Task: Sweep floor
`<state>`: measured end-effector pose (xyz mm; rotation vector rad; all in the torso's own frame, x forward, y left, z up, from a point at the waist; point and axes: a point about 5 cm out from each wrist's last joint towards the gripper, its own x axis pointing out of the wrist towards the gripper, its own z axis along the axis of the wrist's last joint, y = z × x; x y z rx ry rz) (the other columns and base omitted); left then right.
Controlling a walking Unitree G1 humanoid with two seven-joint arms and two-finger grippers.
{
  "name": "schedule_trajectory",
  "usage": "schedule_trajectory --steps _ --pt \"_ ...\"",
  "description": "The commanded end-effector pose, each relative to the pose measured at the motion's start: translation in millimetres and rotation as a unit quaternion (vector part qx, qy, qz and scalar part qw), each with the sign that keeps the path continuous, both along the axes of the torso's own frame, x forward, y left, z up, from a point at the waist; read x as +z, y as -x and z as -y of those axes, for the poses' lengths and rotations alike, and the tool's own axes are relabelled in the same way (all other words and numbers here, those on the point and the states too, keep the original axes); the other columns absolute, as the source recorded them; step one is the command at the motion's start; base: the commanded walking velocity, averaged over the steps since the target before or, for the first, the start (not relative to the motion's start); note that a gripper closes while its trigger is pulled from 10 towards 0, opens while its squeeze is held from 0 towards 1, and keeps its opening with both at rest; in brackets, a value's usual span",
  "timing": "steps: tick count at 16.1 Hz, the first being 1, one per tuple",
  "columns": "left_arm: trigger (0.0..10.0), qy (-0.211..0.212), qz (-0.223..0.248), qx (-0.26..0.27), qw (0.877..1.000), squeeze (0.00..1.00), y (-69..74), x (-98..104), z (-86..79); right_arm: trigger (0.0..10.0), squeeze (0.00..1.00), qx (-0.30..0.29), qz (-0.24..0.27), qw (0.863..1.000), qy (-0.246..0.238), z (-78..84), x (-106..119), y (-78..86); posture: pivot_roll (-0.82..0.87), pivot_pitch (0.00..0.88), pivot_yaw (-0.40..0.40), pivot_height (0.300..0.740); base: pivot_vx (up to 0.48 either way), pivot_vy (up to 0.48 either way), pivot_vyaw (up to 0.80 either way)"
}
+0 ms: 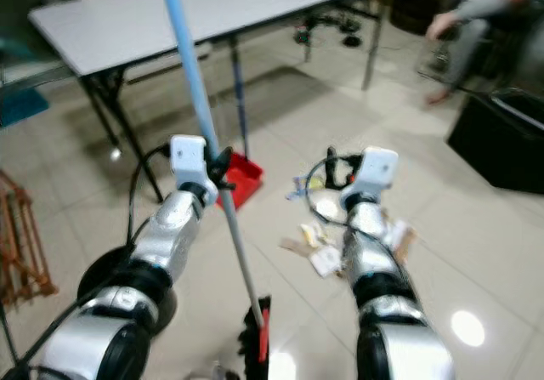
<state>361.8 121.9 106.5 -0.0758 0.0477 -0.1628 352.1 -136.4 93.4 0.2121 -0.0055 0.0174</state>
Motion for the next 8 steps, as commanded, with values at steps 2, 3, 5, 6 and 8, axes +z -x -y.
schedule_trajectory --steps 2,3,5,6,8 --pt "10.0 -0.001 0.023 0.004 1.0 0.0 -4.7 13.0 1.5 10.0 0.0 -0.006 0.006 1.0 0.007 8.2 2.5 -0.9 -0.04 0.0 0.03 0.74 0.48 0.0 0.4" --pt "10.0 -0.001 0.026 0.006 1.0 0.0 -5.5 14.7 0.8 10.0 0.0 -0.009 0.006 1.0 0.003 8.8 2.5 -0.8 -0.04 0.0 0.03 0.74 0.48 0.0 0.0" --pt "10.0 0.006 0.048 0.023 0.999 0.0 -10.5 28.0 -4.3 10.0 0.0 -0.009 0.004 1.0 0.004 10.2 2.0 -0.7 -0.04 0.0 0.029 0.74 0.48 0.0 0.0" --pt "10.0 0.012 0.062 0.03 0.998 0.0 -13.6 36.9 -7.3 10.0 0.0 -0.01 0.004 1.0 0.0 10.2 2.0 -0.7 -0.04 0.0 0.029 0.74 0.48 0.0 0.0" --pt "10.0 0.015 0.102 0.058 0.993 0.0 -20.7 60.5 -17.3 10.0 0.0 -0.007 0.002 1.0 -0.001 9.1 2.0 -1.1 -0.04 0.0 0.029 0.74 0.48 0.0 0.0"
